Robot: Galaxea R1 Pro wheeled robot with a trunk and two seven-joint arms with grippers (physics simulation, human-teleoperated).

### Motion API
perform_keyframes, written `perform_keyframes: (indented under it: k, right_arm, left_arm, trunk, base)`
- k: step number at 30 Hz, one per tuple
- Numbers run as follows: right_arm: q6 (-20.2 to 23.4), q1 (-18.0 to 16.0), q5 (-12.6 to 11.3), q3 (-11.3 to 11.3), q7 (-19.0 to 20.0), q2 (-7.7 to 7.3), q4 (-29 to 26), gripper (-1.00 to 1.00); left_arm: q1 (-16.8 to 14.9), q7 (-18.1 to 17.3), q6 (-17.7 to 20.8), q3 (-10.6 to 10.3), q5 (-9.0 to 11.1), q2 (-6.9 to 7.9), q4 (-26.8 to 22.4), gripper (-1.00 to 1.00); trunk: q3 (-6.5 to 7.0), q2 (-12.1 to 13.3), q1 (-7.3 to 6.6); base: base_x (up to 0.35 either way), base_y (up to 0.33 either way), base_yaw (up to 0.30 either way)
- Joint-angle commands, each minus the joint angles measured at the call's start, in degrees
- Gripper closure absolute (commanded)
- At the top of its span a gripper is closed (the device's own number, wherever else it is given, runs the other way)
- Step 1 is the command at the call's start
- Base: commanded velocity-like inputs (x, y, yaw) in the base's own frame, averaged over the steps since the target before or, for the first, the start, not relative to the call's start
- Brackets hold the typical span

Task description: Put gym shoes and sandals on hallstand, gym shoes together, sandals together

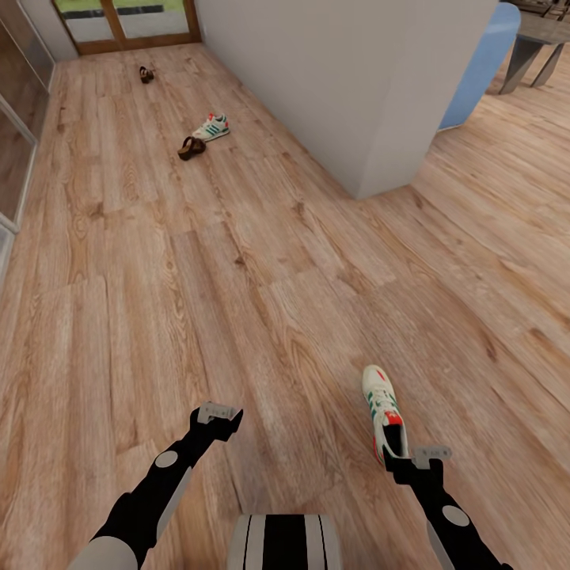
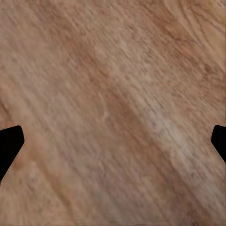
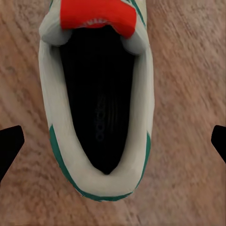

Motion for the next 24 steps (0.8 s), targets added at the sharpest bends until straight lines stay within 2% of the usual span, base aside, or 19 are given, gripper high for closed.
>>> perform_keyframes:
  k: [1, 11, 24]
  right_arm:
    - [-0.2, 0.0, 0.0, 0.0, 0.0, 0.01, 0.0, -1.0]
    - [-0.2, 0.0, 0.0, 0.0, 0.0, 0.04, 0.1, -1.0]
    - [-0.2, 0.0, 0.0, 0.0, 0.0, 0.04, 0.0, -1.0]
  left_arm:
    - [0.0, -0.2, -0.2, 0.0, 0.0, 0.01, 0.1, -1.0]
    - [0.0, -0.2, -0.2, 0.0, -0.1, 0.01, 0.2, -1.0]
    - [0.0, -0.2, -0.2, -0.1, -0.1, -0.06, -0.2, -1.0]
  trunk:
    - [-0.03, 0.0, 0.0]
    - [-0.03, 0.0, 0.0]
    - [-0.03, 0.0, 0.0]
  base:
    - [0.13, 0.0, 0.0]
    - [0.166, 0.0, 0.0]
    - [0.025, 0.0, 0.0]
